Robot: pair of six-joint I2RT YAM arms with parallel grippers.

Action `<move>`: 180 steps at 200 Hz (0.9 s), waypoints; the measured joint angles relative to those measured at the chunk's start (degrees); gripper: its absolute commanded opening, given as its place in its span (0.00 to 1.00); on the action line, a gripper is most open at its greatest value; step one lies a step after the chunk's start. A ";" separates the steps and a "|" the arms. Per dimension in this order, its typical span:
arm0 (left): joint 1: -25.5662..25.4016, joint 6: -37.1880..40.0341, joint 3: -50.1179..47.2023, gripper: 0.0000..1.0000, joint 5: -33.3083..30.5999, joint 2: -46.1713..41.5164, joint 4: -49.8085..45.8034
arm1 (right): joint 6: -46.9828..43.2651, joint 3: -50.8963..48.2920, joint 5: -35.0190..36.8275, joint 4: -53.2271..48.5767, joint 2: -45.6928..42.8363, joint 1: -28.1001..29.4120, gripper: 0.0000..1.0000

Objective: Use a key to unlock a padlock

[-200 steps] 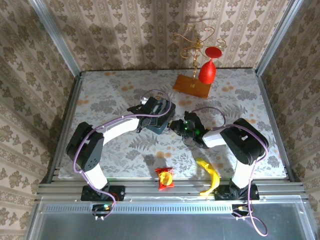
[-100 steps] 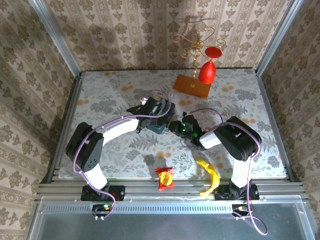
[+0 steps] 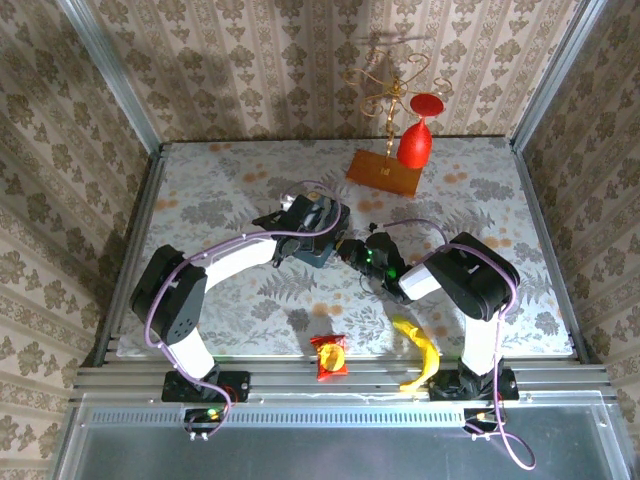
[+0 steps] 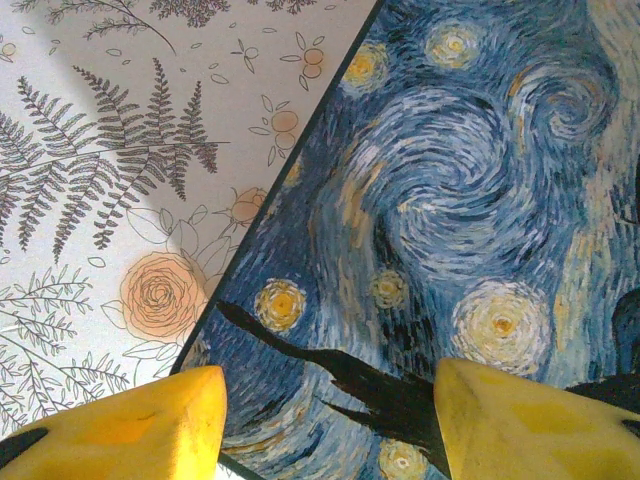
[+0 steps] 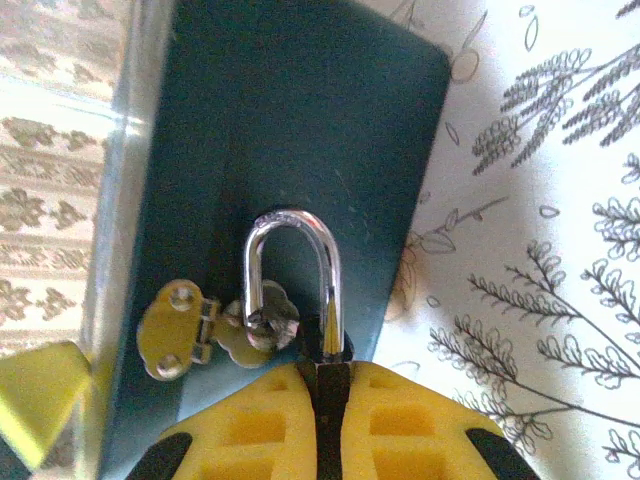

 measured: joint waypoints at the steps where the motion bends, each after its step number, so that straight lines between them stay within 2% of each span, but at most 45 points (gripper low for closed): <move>1: -0.02 0.00 0.00 0.58 0.00 0.00 0.00 | 0.09 0.00 0.07 0.04 0.02 0.00 0.00; 57: -0.02 0.00 -0.02 0.57 0.00 -0.04 0.09 | 4.28 -0.61 0.68 4.46 1.81 -0.11 0.00; 135: -0.02 0.00 -1.03 0.58 0.00 -0.70 0.98 | 4.83 -4.35 1.86 6.56 1.77 -0.11 0.00; 180: 0.28 0.17 -1.49 0.60 0.00 -1.20 0.98 | 4.63 -7.80 3.19 4.02 -2.49 -0.11 0.00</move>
